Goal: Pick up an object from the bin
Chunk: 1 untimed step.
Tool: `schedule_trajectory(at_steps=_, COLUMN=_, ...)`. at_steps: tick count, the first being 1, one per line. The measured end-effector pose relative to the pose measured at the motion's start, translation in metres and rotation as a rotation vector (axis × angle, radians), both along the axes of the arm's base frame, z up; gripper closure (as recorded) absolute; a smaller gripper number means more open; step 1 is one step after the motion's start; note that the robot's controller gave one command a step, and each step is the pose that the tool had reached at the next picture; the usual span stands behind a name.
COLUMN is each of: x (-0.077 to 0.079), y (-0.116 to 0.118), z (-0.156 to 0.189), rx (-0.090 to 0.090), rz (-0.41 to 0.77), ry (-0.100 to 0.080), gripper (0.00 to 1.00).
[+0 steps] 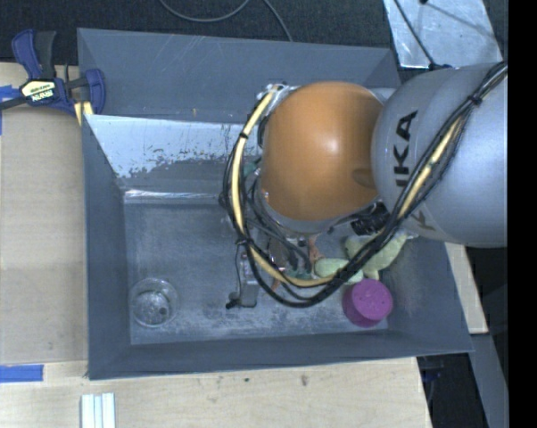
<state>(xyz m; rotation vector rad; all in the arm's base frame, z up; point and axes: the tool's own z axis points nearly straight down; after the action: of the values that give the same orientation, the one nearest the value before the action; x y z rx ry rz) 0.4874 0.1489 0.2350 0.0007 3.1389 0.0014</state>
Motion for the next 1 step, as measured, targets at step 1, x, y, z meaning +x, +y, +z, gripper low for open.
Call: schedule_trajectory(at_steps=1, x=0.0008, y=0.0383, z=-0.0811, rx=0.002, rz=-0.095, ry=-0.003, gripper=0.00)
